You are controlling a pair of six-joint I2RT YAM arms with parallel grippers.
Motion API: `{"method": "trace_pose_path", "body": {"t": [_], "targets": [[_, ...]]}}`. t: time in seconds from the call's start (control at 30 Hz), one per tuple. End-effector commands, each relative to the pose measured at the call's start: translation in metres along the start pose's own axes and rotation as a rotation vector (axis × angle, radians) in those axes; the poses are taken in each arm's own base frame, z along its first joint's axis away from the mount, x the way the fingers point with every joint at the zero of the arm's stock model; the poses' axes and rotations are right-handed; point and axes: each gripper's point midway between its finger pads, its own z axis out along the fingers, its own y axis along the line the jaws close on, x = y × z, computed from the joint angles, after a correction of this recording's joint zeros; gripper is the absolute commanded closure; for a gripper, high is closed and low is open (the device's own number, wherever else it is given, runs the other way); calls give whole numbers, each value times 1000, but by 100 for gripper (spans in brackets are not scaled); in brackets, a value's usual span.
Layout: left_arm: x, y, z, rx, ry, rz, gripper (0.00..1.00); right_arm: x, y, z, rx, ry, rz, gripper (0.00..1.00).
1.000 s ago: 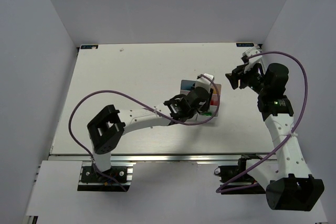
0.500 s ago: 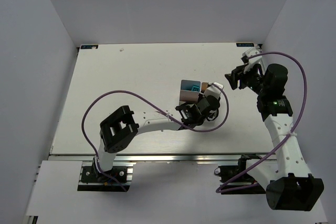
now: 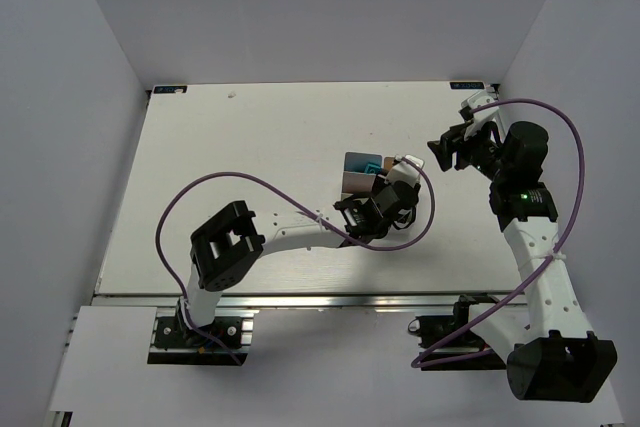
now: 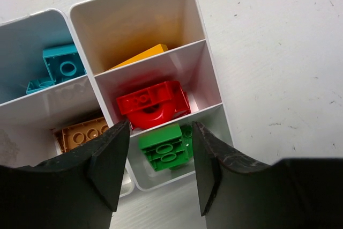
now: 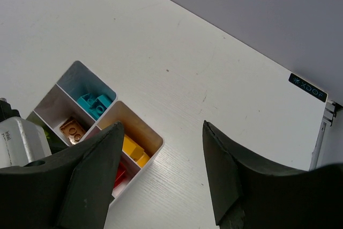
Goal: Sort the legos into containers by color
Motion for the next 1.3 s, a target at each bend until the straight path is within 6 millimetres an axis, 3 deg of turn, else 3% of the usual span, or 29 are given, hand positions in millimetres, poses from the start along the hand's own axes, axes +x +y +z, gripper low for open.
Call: {"method": "trace_pose_path", "body": {"t": [0.0,0.3,0.4,0.43,0.47,0.5,0.53,0.6,0.63,0.7,0.73,0.8,0.83,0.87,1.0,1.1,1.27], "targets": [[-22,0,-4,-11,-51,-25,39,-8,1,-1,-5,-31,-8,34],[-40,7,-15,-21,-82,-46,35,-11,1,-2,-7,-36,-10,34],[-47,18,-26,-57,-93,-66,24,-14,1,-3,-7,-39,-12,33],[-59,25,-39,-61,-115,-98,20,-14,1,-4,-7,-39,-18,32],[-63,32,-46,-78,-126,-109,7,-15,1,-4,-9,-38,-20,31],[-55,41,-50,-86,-113,-101,3,-14,2,-4,-14,-33,-18,30],[-70,48,-64,-74,-144,-121,2,-11,3,-4,-20,-22,-15,29],[-67,65,-69,-79,-128,-146,2,-6,9,-2,-54,-10,-6,21],[-76,72,-78,-77,-137,-200,2,2,12,0,-76,20,14,11],[-73,96,-80,-106,-97,-232,2,4,19,2,-136,42,19,11],[-68,105,-84,-125,-69,-260,2,20,24,6,-172,109,67,11],[-80,130,-93,-148,-81,-323,2,30,24,10,-193,168,94,11],[-75,140,-95,-162,-72,-335,2,32,20,16,-202,198,115,11],[-86,150,-106,-161,-100,-362,2,42,23,14,-212,254,154,11],[-102,193,-126,-190,-160,-415,2,45,21,19,-231,318,197,11],[-108,216,-140,-217,-181,-414,2,42,20,19,-225,320,221,11],[-106,236,-154,-251,-177,-403,2,39,17,20,-187,332,290,11]]}}
